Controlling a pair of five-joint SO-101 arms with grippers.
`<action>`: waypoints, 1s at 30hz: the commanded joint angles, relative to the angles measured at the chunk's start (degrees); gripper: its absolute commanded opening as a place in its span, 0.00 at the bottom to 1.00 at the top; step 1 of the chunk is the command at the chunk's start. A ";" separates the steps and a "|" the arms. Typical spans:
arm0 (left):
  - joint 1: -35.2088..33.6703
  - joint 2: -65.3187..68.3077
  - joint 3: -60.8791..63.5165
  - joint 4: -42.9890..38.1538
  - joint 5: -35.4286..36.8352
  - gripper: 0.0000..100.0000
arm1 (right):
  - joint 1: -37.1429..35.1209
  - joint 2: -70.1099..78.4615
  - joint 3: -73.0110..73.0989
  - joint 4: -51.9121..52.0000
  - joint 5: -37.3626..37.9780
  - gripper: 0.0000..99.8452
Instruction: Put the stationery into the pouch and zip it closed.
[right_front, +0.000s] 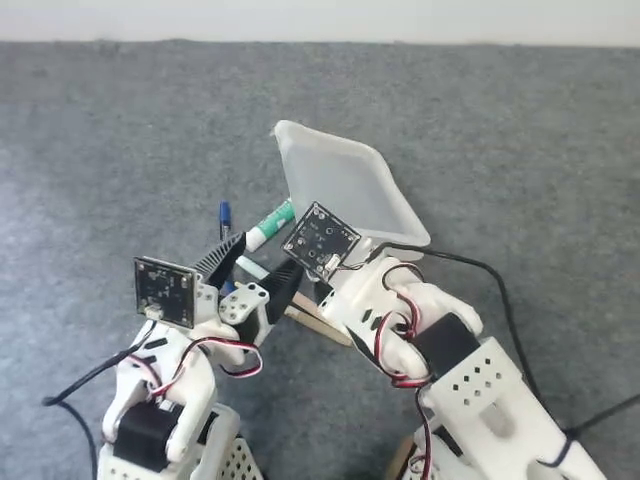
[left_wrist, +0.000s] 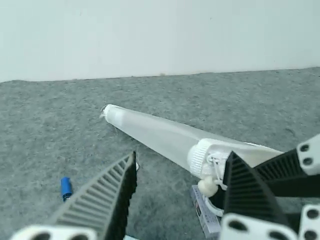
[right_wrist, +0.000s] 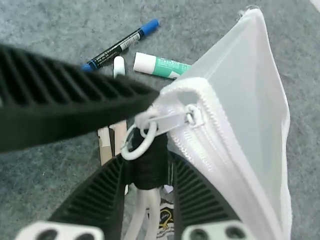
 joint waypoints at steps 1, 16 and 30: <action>0.44 -0.79 0.48 -1.76 -0.44 0.27 | -1.54 -2.51 -0.44 -1.01 -0.18 0.01; -0.18 -0.79 5.85 -4.92 -0.70 0.27 | -2.15 -2.51 -0.26 -0.13 -0.53 0.01; -1.32 -0.79 7.08 -4.75 -3.52 0.20 | -3.21 -2.59 -0.18 1.89 -0.18 0.01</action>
